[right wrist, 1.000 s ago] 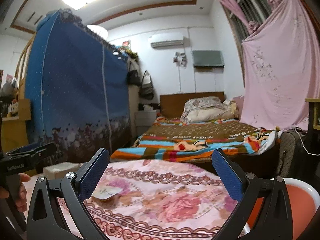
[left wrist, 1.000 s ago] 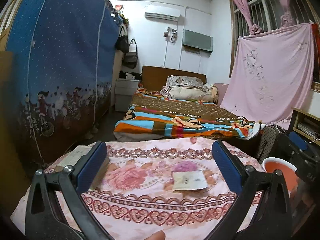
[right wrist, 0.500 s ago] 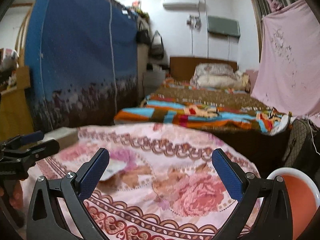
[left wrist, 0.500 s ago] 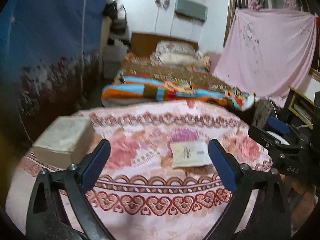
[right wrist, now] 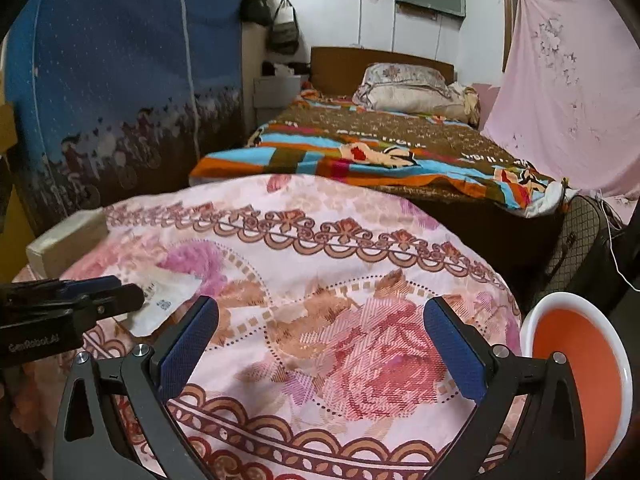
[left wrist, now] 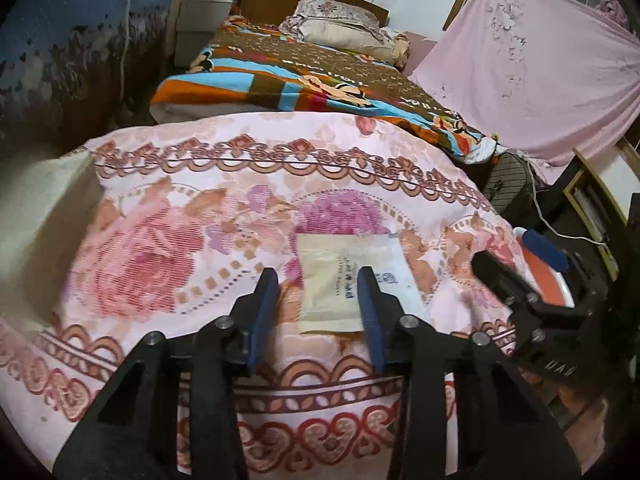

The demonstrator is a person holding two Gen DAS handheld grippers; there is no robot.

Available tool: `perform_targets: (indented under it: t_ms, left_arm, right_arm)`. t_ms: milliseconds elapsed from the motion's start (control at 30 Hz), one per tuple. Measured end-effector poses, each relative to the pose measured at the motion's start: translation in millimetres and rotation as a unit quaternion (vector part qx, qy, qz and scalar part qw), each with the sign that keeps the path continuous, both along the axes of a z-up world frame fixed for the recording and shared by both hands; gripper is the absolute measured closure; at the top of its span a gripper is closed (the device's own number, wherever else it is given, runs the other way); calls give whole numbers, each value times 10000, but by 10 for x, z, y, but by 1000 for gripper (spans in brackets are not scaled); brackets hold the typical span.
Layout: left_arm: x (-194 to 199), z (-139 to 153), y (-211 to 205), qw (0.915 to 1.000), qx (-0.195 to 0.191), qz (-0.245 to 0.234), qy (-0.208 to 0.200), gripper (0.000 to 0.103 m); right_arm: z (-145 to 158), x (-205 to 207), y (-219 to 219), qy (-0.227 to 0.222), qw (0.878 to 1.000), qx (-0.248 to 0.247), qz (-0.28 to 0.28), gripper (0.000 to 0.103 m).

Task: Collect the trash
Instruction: 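Lower the left tool onto the white paper packet and close on it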

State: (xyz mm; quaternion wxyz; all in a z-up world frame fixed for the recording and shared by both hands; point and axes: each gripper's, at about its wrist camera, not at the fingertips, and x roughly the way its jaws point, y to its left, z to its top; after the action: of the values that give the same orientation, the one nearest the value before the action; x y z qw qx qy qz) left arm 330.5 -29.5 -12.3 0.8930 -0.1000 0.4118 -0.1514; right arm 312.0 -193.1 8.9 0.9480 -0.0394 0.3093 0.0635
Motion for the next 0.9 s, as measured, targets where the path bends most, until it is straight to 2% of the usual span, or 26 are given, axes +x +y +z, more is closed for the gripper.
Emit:
perform_targets:
  t_ms: [133, 233, 367, 467, 733, 900]
  left_arm:
    - [6, -9, -33, 9999, -47, -118, 48, 87]
    - [4, -10, -36, 9999, -17, -104, 50, 88]
    - [-1, -18, -13, 10000, -61, -4, 40, 99]
    - [-19, -9, 21, 9998, -168, 44, 0, 103]
    - [-138, 79, 105, 9986, -400, 171, -285, 103]
    - [-289, 105, 306, 9964, -574, 484, -394, 103]
  right_arm:
    - [-22, 10, 27, 28, 10000, -77, 18, 0]
    - [-22, 17, 24, 49, 10000, -77, 17, 0]
    - [-25, 18, 20, 61, 10000, -68, 9, 0]
    - [-23, 17, 18, 53, 9999, -87, 20, 0]
    - [-35, 2, 66, 7, 9998, -177, 67, 0]
    - [-6, -36, 72, -95, 9997, -71, 194, 0]
